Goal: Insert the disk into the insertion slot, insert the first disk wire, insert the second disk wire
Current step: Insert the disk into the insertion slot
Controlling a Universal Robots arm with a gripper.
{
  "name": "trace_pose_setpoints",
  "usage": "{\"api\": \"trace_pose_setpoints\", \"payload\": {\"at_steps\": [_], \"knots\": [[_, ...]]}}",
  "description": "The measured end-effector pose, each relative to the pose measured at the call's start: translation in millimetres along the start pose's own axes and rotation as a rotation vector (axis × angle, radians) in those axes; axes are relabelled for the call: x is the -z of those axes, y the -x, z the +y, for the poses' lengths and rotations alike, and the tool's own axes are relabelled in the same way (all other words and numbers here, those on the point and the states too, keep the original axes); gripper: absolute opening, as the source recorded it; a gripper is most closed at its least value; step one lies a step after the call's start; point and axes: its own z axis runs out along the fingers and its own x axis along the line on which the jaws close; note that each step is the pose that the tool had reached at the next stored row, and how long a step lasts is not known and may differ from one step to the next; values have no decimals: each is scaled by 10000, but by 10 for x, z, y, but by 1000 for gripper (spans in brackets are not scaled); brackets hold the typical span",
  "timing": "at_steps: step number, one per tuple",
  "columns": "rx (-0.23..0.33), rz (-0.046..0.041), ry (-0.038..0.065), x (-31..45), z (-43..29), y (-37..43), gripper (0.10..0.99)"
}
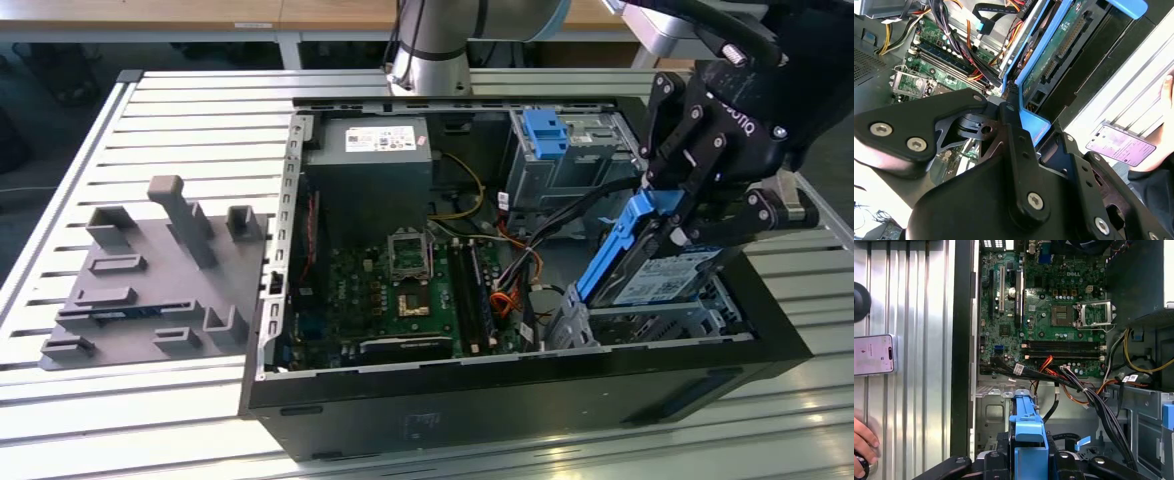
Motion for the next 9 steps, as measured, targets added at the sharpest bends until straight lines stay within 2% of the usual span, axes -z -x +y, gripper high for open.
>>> {"api": "trace_pose_setpoints", "payload": {"at_steps": [9], "knots": [[0,0,0,-26,-1,0,365]]}}
